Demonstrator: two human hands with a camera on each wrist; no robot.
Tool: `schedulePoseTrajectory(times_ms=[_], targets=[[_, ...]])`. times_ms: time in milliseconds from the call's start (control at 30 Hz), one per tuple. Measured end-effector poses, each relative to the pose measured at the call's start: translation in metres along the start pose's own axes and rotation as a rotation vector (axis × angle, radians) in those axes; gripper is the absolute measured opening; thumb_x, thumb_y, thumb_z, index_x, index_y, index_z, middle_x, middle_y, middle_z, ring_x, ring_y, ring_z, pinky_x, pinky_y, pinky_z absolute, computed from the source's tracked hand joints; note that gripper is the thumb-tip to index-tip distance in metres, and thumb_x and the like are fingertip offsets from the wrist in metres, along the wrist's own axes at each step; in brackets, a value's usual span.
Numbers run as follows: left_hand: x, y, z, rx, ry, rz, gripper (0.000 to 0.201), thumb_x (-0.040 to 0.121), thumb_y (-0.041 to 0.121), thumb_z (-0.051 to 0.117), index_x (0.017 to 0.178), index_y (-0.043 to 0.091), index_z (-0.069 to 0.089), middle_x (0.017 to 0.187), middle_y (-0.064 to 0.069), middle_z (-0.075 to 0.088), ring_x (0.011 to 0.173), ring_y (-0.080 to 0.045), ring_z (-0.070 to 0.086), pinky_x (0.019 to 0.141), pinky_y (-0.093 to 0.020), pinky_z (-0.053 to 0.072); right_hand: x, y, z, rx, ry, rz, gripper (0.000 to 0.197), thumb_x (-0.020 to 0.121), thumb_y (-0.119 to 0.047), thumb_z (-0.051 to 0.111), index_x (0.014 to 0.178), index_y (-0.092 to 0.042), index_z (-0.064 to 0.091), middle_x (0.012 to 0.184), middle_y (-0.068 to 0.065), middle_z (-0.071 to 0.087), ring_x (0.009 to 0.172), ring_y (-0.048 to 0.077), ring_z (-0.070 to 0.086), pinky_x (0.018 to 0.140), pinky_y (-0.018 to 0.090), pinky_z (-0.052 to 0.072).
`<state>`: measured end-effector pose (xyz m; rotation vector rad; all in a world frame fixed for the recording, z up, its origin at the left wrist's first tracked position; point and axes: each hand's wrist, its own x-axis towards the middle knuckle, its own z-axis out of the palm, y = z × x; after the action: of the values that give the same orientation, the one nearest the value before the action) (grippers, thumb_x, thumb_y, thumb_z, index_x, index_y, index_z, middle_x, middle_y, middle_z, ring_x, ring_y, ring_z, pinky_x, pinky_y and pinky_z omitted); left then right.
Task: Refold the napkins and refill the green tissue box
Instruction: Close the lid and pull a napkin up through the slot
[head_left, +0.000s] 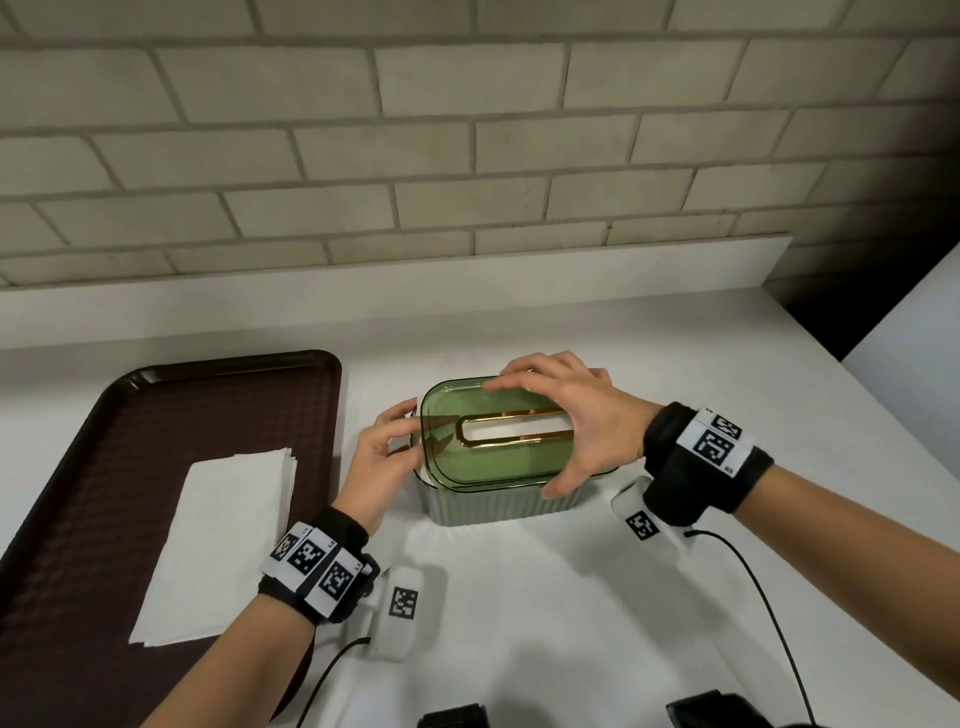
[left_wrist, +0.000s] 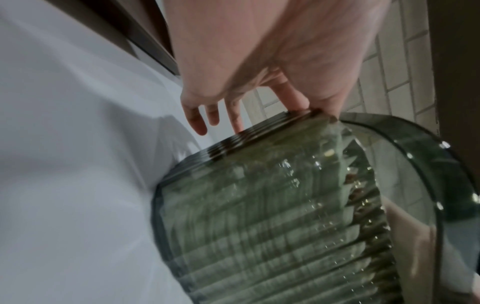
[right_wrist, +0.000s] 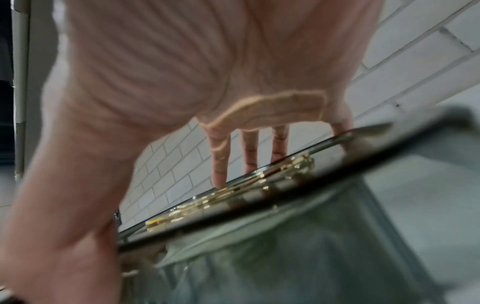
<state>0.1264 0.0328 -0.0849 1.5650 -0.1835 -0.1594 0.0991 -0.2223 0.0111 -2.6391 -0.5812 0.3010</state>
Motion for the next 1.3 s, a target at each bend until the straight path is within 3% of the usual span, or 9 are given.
schedulePoseTrajectory(times_ms=[67,167,400,567,700,800,1067,1200,1300], targets=[[0.0,-0.002,-0.001,-0.021,-0.009,-0.014,0.031,0.077,0.006,0.076,0.108,0.006,0.074,0.137,-0.009,0.054,0.133,-0.018,0.046,0.11,-0.042,0.039,0.005,0.0,0.0,0.019,0.004,0.003,0.111,0.044,-0.045,0.09,0.138,-0.052,0.033,0.135,-0.025,0.03,0.123,0.01,0.026,0.095,0.037,0.025],[-0.002,0.002,0.0,-0.05,-0.018,-0.029,0.043,0.062,0.029,0.08,0.102,0.015,0.077,0.134,-0.009,0.056,0.131,-0.02,0.048,0.111,-0.044,0.038,0.011,0.0,-0.002,0.039,-0.013,-0.006,0.109,0.044,-0.043,0.092,0.137,-0.051,0.036,0.136,-0.026,0.031,0.124,0.011,0.026,0.096,0.038,0.024],[-0.002,0.008,0.004,-0.002,-0.085,-0.015,0.033,0.074,0.003,0.076,0.092,0.031,0.078,0.137,-0.009,0.046,0.129,-0.016,0.046,0.106,-0.041,0.044,0.012,-0.003,-0.01,0.004,-0.07,-0.057,0.099,0.045,-0.041,0.093,0.129,-0.053,0.043,0.143,-0.027,0.028,0.129,0.012,0.024,0.104,0.044,0.021],[-0.001,0.003,0.003,0.005,-0.078,-0.014,0.04,0.071,0.015,0.072,0.111,0.013,0.072,0.136,-0.011,0.051,0.132,-0.021,0.045,0.112,-0.045,0.037,0.014,0.001,-0.003,0.062,-0.098,-0.069,0.092,0.047,-0.046,0.093,0.125,-0.06,0.046,0.149,-0.027,0.022,0.136,0.014,0.02,0.109,0.046,0.013],[0.0,0.003,0.004,-0.02,-0.072,-0.005,0.042,0.064,0.029,0.077,0.105,0.022,0.075,0.134,-0.01,0.054,0.131,-0.02,0.047,0.113,-0.049,0.035,0.019,-0.002,0.008,0.172,0.119,-0.128,0.043,0.071,-0.056,0.076,0.111,-0.054,0.062,0.149,-0.026,0.031,0.141,0.011,0.023,0.114,0.051,0.011],[-0.002,0.005,0.005,-0.026,-0.09,0.015,0.043,0.061,0.036,0.076,0.103,0.031,0.075,0.133,-0.006,0.057,0.131,-0.021,0.047,0.112,-0.051,0.035,0.028,-0.004,0.022,0.072,0.284,-0.216,0.013,0.088,-0.037,0.067,0.098,-0.044,0.072,0.144,-0.017,0.045,0.134,0.013,0.038,0.111,0.055,0.022],[-0.001,0.006,0.004,-0.022,-0.068,0.012,0.038,0.058,0.035,0.076,0.095,0.028,0.078,0.133,-0.011,0.055,0.128,-0.02,0.049,0.111,-0.047,0.038,0.041,-0.008,0.023,-0.175,0.364,-0.374,0.013,0.081,-0.041,0.068,0.087,-0.033,0.077,0.121,-0.01,0.066,0.111,0.019,0.059,0.097,0.043,0.039],[-0.001,0.006,0.002,-0.013,-0.071,0.01,0.049,0.057,0.034,0.077,0.101,0.011,0.075,0.133,-0.012,0.054,0.129,-0.021,0.048,0.111,-0.045,0.039,0.043,-0.006,0.022,-0.196,0.342,-0.411,0.015,0.085,-0.039,0.064,0.085,-0.028,0.075,0.117,-0.01,0.068,0.107,0.017,0.06,0.093,0.042,0.042],[-0.002,0.009,0.002,-0.051,-0.083,0.017,0.038,0.056,0.033,0.078,0.092,0.02,0.079,0.132,-0.012,0.053,0.128,-0.021,0.049,0.108,-0.038,0.041,0.044,-0.004,0.019,-0.204,0.302,-0.449,0.014,0.088,-0.035,0.064,0.088,-0.024,0.073,0.118,-0.008,0.067,0.107,0.017,0.058,0.091,0.041,0.043]])
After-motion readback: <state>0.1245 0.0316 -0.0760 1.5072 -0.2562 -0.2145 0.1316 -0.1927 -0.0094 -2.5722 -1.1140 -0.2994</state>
